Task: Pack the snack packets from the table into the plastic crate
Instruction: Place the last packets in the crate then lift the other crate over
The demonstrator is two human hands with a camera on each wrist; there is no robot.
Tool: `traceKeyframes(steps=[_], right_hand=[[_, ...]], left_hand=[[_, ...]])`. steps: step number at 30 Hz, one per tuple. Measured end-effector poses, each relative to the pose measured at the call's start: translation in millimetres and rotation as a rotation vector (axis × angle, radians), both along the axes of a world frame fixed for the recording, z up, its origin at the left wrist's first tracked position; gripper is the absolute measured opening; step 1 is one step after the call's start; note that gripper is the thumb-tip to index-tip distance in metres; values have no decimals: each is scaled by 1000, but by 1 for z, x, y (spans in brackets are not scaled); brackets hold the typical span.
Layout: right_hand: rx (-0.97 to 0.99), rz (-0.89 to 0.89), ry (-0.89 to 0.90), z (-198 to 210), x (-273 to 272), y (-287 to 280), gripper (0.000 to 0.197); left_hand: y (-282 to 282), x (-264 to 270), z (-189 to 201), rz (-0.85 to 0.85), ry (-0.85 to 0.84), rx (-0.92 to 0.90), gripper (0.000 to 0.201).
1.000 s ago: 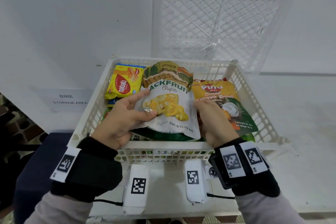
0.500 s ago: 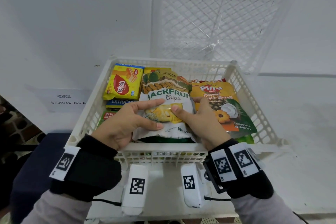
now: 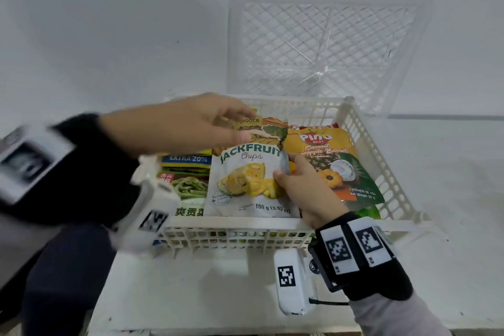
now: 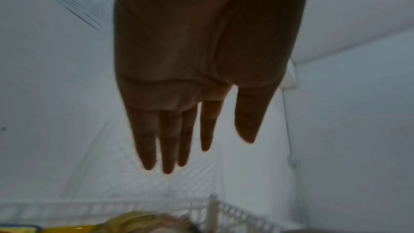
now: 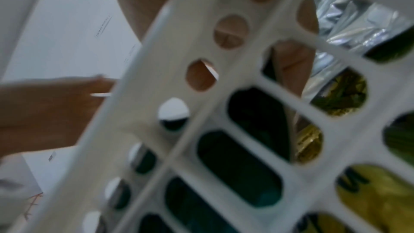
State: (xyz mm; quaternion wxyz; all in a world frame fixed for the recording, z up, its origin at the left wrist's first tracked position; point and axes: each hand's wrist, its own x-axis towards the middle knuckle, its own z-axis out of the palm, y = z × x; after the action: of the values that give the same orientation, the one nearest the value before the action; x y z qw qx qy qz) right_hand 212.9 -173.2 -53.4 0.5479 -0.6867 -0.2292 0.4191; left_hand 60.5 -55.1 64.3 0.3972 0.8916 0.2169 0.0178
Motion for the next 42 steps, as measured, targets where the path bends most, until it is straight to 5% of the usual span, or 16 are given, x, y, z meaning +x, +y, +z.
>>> traceKeyframes(steps=[8, 19, 22, 25, 33, 37, 40, 42], right_hand=[[40, -1, 46, 2, -3, -4, 49], [225, -81, 194, 9, 10, -13, 35], [199, -81, 196, 12, 11, -15, 20], [222, -90, 294, 14, 14, -17, 18], [417, 64, 651, 23, 20, -27, 59], [348, 35, 466, 24, 22, -22, 52], [230, 40, 305, 20, 19, -18, 47], [163, 57, 170, 16, 14, -16, 34]], left_hand=[[64, 109, -34, -47, 374, 287, 59], [88, 122, -12, -81, 380, -41, 54], [89, 113, -7, -73, 292, 90, 26], [86, 100, 4, -35, 158, 146, 26], [70, 45, 27, 419, -163, -182, 23], [55, 5, 14, 514, -72, -278, 7], [49, -23, -5, 489, -4, -247, 42], [44, -37, -19, 360, 150, -58, 47]])
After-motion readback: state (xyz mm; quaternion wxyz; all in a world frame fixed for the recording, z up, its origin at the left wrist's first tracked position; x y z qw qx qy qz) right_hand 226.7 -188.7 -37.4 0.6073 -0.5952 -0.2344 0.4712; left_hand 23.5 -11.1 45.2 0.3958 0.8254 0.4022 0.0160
